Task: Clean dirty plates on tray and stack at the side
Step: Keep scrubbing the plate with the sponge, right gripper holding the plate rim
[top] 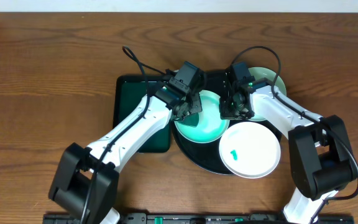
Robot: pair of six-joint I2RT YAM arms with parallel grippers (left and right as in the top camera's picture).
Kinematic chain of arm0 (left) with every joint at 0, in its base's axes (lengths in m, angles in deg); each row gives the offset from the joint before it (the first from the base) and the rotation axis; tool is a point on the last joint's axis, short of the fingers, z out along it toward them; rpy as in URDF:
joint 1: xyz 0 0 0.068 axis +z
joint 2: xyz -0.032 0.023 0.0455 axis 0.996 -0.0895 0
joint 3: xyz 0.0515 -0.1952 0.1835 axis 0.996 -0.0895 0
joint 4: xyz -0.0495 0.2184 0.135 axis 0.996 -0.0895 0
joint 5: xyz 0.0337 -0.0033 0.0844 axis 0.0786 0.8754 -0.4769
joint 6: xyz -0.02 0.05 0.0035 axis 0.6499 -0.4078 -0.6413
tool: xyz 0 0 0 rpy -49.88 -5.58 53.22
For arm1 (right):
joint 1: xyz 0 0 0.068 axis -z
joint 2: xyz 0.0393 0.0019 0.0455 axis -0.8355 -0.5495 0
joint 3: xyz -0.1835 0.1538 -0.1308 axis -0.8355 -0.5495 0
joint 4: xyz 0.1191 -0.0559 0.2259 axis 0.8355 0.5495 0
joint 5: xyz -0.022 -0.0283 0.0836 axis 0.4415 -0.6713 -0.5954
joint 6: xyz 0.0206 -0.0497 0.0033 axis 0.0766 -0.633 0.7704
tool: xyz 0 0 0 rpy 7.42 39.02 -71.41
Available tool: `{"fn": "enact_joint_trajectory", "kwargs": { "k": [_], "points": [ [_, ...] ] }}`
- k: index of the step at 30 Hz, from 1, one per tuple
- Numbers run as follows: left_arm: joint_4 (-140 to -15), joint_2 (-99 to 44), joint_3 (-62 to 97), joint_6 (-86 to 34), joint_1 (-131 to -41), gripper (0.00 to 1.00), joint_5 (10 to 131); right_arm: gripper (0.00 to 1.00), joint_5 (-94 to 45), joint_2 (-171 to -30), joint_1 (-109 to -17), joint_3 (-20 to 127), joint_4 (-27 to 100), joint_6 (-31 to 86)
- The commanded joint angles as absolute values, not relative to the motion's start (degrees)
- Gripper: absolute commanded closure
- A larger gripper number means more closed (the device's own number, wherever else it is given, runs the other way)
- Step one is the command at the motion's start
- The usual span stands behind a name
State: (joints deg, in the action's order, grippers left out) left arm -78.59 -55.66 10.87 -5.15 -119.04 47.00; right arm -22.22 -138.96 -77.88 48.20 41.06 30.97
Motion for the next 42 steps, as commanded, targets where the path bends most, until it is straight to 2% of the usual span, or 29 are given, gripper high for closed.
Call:
{"fn": "enact_joint_trajectory", "kwargs": {
  "k": [1, 7, 13, 24, 31, 36, 42],
  "points": [
    [-78.35, -58.98, 13.14, -4.67, -119.28, 0.93, 45.58, 0.99, -22.51, -139.1, -78.91, 47.52, 40.69, 31.14],
    [-76.64, -64.93, 13.14, -4.65, -119.08, 0.93, 39.87, 0.99, -22.51, -139.1, -78.91, 47.52, 40.69, 31.14],
    [-75.57, -68.14, 13.1, -4.45, -120.18, 0.93, 40.14, 0.99, -22.51, -139.1, -78.91, 47.52, 40.69, 31.14],
    [-76.07, -72.73, 12.9, -4.49, -124.5, 0.93, 46.93, 0.99, -22.51, -139.1, -78.91, 47.52, 40.75, 31.14],
    [-72.99, -69.32, 13.16, -4.43, -123.98, 0.93, 58.85, 0.99, -22.51, -139.1, -78.88, 47.52, 40.75, 31.12],
    [-72.34, -63.03, 13.18, -4.45, -122.62, 0.93, 57.6, 0.99, -22.51, -139.1, -78.91, 47.52, 40.89, 31.14],
    [-72.84, -57.85, 13.16, -4.71, -121.53, 0.93, 48.05, 0.99, -22.51, -139.1, -78.91, 47.52, 40.89, 31.12]
  ]
}}
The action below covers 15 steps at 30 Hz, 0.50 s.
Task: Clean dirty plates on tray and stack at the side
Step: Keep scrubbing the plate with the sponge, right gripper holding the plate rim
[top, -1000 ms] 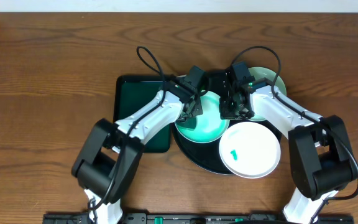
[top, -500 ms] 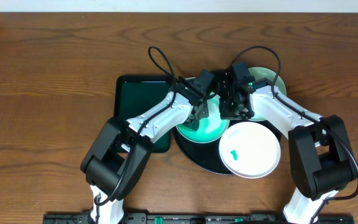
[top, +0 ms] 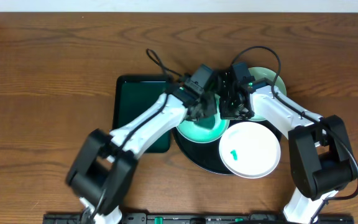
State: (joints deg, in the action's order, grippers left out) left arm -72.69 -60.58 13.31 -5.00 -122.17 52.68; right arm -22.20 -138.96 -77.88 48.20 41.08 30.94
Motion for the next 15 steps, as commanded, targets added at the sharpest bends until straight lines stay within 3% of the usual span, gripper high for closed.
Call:
{"fn": "enact_joint_trajectory", "kwargs": {
  "k": [1, 15],
  "points": [
    [-73.14, -57.85, 13.16, -4.69, -121.53, 0.93, 46.87, 0.99, -22.51, -139.1, -78.91, 47.52, 40.89, 31.12],
    [-74.98, -65.04, 11.08, -4.67, -121.51, 0.93, 36.42, 0.99, -22.51, -139.1, -78.91, 47.52, 40.86, 31.12]
  ]
}}
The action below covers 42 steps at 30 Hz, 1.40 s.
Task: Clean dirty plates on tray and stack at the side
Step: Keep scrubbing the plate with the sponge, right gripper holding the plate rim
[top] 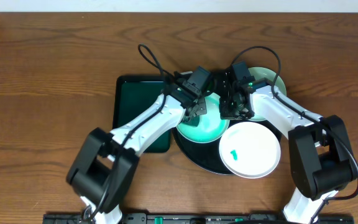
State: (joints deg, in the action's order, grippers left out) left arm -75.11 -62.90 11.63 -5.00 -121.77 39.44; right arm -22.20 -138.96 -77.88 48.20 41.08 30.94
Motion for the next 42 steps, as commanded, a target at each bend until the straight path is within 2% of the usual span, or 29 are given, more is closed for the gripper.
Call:
{"fn": "enact_joint_trajectory", "kwargs": {
  "k": [1, 7, 17, 24, 32, 42],
  "points": [
    [-74.87, -65.98, 11.08, -4.65, -121.53, 0.93, 36.42, 0.99, -22.51, -139.1, -78.91, 47.52, 40.86, 31.12],
    [-74.57, -70.94, 11.08, -4.67, -121.53, 0.92, 39.28, 0.99, -22.51, -139.1, -78.91, 47.52, 40.86, 31.12],
    [-74.32, -73.02, 11.08, -5.15, -121.53, 0.92, 58.74, 0.99, -22.51, -139.1, -78.91, 47.52, 40.89, 31.12],
    [-71.13, -71.75, 11.32, -5.15, -121.4, 0.93, 67.11, 0.99, -22.51, -139.1, -78.91, 47.52, 40.89, 31.12],
    [-70.43, -64.71, 12.9, -5.35, -120.29, 0.93, 66.12, 0.99, -22.51, -139.1, -78.91, 47.52, 40.86, 31.14],
    [-76.4, -61.63, 12.42, -5.37, -118.65, 0.93, 47.81, 0.99, -22.51, -139.1, -78.91, 47.52, 40.89, 31.12]
  ]
}}
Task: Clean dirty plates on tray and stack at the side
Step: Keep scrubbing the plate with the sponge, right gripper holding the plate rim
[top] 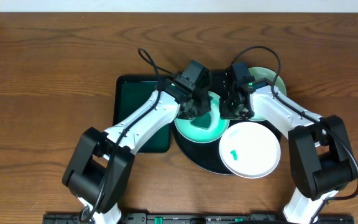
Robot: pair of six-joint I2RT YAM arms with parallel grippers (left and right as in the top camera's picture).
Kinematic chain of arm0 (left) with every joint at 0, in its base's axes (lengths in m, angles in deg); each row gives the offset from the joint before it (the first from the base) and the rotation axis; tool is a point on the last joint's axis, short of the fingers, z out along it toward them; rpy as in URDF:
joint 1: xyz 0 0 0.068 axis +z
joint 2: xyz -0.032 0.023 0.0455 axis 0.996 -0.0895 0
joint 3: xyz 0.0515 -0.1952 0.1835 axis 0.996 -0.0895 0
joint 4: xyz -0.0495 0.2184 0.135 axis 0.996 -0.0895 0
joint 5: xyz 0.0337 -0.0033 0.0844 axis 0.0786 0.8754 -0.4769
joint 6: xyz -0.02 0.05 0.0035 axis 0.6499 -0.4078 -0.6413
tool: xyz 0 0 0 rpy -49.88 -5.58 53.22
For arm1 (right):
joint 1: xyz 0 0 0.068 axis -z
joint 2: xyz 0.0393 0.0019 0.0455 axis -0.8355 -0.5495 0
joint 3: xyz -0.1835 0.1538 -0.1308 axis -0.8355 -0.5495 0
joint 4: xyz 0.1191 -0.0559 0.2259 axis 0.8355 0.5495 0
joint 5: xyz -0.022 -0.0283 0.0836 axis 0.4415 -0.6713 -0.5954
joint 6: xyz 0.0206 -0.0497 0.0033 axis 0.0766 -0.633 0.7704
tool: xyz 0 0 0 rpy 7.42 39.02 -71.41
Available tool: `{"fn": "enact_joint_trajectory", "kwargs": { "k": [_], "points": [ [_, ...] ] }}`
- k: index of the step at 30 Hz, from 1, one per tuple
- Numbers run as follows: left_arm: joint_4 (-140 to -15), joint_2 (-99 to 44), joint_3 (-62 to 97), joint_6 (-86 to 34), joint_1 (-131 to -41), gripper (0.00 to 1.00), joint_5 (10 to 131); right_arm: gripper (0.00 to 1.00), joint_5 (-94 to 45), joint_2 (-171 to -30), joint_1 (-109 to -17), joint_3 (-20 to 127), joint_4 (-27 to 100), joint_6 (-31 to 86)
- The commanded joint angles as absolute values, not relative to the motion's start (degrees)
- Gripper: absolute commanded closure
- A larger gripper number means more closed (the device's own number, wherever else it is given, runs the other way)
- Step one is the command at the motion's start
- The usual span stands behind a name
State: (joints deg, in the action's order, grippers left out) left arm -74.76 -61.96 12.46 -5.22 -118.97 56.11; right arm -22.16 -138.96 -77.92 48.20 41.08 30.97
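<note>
A teal plate point(205, 129) lies on the round black tray point(194, 155). In front of it on the right is a white plate point(253, 146) with a small green scrap point(234, 154) on it. My left gripper point(195, 111) is low over the back left part of the teal plate; its jaws are hidden under the wrist. My right gripper point(229, 112) sits at the teal plate's back right rim, with its fingers hidden too. A pale green plate point(273, 79) lies off the tray, behind the right arm.
A dark green rectangular tray point(131, 106) lies left of the round tray, partly under my left arm. Black cables loop above both wrists. Bare wooden table surrounds everything.
My left gripper has shifted a little to the left over the teal plate, and the arm's elbow has swung slightly. The right arm and both plates have not moved.
My left gripper was at the teal plate's left rim, then farther right close to the right gripper, then back toward the plate's middle, and now it is left of middle. The right gripper stayed at the plate's right rim throughout. The white plate kept its green scrap.
</note>
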Motion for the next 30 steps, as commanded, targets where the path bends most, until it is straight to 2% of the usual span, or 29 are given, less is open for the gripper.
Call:
{"fn": "enact_joint_trajectory", "kwargs": {
  "k": [1, 5, 13, 19, 26, 30],
  "points": [
    [-77.08, -61.69, 12.07, -5.35, -118.69, 0.93, 45.62, 0.99, -22.51, -139.1, -78.91, 47.52, 40.89, 31.12],
    [-76.69, -62.42, 9.69, -5.33, -118.69, 0.93, 42.02, 0.99, -22.51, -139.1, -78.91, 47.52, 40.86, 31.12],
    [-76.64, -68.01, 8.86, -5.28, -118.89, 0.93, 44.27, 0.99, -22.51, -139.1, -78.91, 47.52, 40.89, 31.14],
    [-75.77, -72.1, 8.86, -5.3, -120.46, 0.92, 51.74, 0.99, -22.51, -139.1, -78.91, 47.52, 40.86, 31.12],
    [-72.95, -71.95, 9.75, -5.3, -121.66, 0.93, 65.99, 0.99, -22.51, -139.1, -78.91, 47.52, 40.86, 31.12],
    [-72.75, -70.0, 11.7, -5.33, -121.42, 0.93, 68.07, 0.99, -22.51, -139.1, -78.91, 47.52, 40.86, 31.12]
  ]
}}
